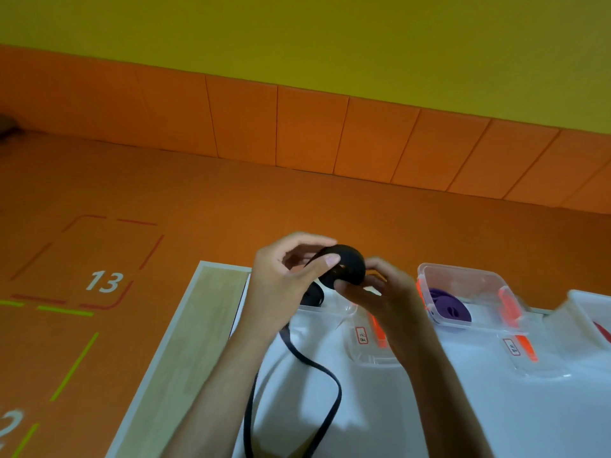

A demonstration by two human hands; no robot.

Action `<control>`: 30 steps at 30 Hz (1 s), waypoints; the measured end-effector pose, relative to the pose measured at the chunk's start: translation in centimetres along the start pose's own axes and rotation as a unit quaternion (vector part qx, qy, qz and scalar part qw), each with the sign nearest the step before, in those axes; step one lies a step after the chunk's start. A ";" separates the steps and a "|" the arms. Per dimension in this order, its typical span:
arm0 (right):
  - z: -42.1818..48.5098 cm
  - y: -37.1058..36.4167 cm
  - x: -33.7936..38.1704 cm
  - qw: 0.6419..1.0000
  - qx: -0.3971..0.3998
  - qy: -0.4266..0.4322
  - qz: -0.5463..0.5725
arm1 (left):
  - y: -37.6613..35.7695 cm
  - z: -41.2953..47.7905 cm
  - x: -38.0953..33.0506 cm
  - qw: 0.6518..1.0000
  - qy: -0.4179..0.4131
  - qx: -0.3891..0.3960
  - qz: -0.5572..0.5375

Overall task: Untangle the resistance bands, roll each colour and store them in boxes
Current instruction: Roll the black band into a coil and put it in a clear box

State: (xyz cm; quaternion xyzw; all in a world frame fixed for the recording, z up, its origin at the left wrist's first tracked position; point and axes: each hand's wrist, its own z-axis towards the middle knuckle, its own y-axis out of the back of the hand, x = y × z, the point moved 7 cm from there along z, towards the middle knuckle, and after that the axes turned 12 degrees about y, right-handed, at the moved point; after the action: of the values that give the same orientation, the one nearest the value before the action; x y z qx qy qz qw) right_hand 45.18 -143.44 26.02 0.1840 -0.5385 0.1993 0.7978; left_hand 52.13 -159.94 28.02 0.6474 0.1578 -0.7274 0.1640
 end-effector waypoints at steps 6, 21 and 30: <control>-0.3 0.5 0.1 0.994 -0.023 -0.049 0.091 | 0.4 -0.3 1.4 0.996 0.062 0.006 -0.068; -0.7 2.2 0.1 0.986 0.098 0.044 -0.129 | 0.2 -1.0 2.7 0.998 0.046 -0.010 -0.050; -0.5 2.7 0.5 0.965 0.071 0.110 -0.227 | 0.8 -0.2 3.0 0.995 0.026 0.073 0.067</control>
State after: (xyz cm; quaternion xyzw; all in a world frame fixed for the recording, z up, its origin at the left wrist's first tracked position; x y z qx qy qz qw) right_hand 44.41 -140.84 26.51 0.3345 -0.3764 0.0701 0.8611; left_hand 52.31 -160.69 25.01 0.6857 0.0647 -0.7071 0.1601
